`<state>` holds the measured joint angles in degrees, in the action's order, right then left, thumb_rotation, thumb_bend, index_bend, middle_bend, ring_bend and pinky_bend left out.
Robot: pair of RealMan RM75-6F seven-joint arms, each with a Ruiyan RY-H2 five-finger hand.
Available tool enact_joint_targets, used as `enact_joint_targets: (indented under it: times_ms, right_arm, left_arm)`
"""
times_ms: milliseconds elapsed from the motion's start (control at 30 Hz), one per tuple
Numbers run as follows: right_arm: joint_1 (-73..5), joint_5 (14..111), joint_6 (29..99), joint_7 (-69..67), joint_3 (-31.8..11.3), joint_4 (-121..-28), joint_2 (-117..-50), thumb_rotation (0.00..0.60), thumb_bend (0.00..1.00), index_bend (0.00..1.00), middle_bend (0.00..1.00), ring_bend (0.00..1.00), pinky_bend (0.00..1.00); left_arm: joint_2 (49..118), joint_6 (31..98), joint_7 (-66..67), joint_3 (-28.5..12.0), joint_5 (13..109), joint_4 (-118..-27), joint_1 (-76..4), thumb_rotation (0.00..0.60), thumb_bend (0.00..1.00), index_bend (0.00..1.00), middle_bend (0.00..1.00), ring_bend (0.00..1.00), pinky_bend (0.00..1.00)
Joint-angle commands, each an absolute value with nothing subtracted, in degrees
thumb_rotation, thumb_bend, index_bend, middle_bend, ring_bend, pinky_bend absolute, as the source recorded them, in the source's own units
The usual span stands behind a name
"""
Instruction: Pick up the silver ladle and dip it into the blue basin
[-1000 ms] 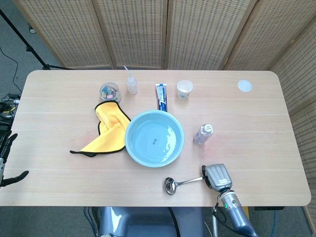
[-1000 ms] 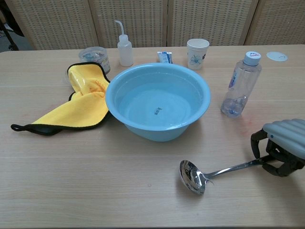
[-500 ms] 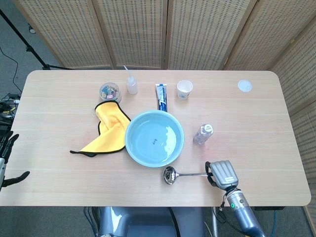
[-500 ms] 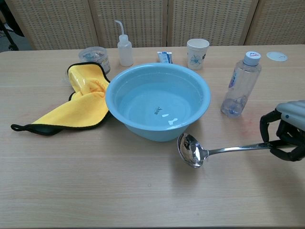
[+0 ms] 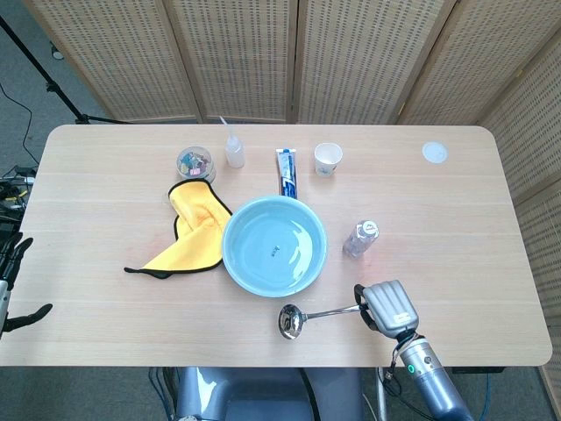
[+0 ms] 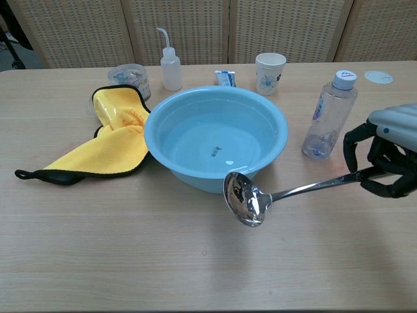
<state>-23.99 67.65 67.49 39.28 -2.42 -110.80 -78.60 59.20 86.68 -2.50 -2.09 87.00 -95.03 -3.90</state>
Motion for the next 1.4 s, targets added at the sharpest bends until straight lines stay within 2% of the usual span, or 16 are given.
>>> enact_joint_targets:
  times_ms: [33,267,500,700,767,967,1400]
  right_arm:
    - [-25.3,66.0,67.5,41.0,-3.9,-111.8,-78.8,0.600,1.00,0.77,0.89,0.80,1.00]
    - [-31.2,57.7,68.8,49.3,-11.1,-115.5,-80.3,0.600,1.00,0.77,0.89,0.81,1.00]
    - [-38.2,47.8,73.1,58.9,-18.4,-113.9,-83.2,0.600,1.00,0.77,0.89,0.81,1.00]
    - [-43.2,41.8,77.7,65.6,-21.1,-112.0,-86.5,0.600,1.00,0.77,0.89,0.81,1.00]
    - [-45.5,39.4,80.9,69.2,-21.8,-108.8,-89.0,0.600,1.00,0.77,0.89,0.81,1.00]
    - [-48.5,39.7,87.7,72.0,-20.7,-101.1,-96.7,0.600,1.00,0.77,0.90,0.81,1.00]
    - [-52.1,42.5,90.8,77.9,-15.9,-87.5,-106.6,0.600,1.00,0.78,0.90,0.81,1.00]
  left_arm:
    - [59.2,86.6,-2.6,-2.1,87.0,-95.0,-3.9,0.600,0.00,0.00,0.00,0.00,0.00]
    - [59.1,86.4,-3.0,-2.2,86.7,-94.9,-4.0,0.600,0.00,0.00,0.00,0.00,0.00]
    - [59.0,86.7,-3.4,-2.3,86.7,-95.0,-3.9,0.600,0.00,0.00,0.00,0.00,0.00]
    - [58.8,86.3,-3.8,-2.4,86.4,-94.8,-4.0,0.600,0.00,0.00,0.00,0.00,0.00]
    - [58.8,86.1,-3.9,-2.3,86.4,-94.8,-4.1,0.600,0.00,0.00,0.00,0.00,0.00]
    - [58.3,86.6,-5.6,-2.5,86.3,-94.8,-3.9,0.600,0.00,0.00,0.00,0.00,0.00]
    - [57.1,86.7,-9.1,-2.6,86.3,-94.2,-3.6,0.600,0.00,0.00,0.00,0.00,0.00]
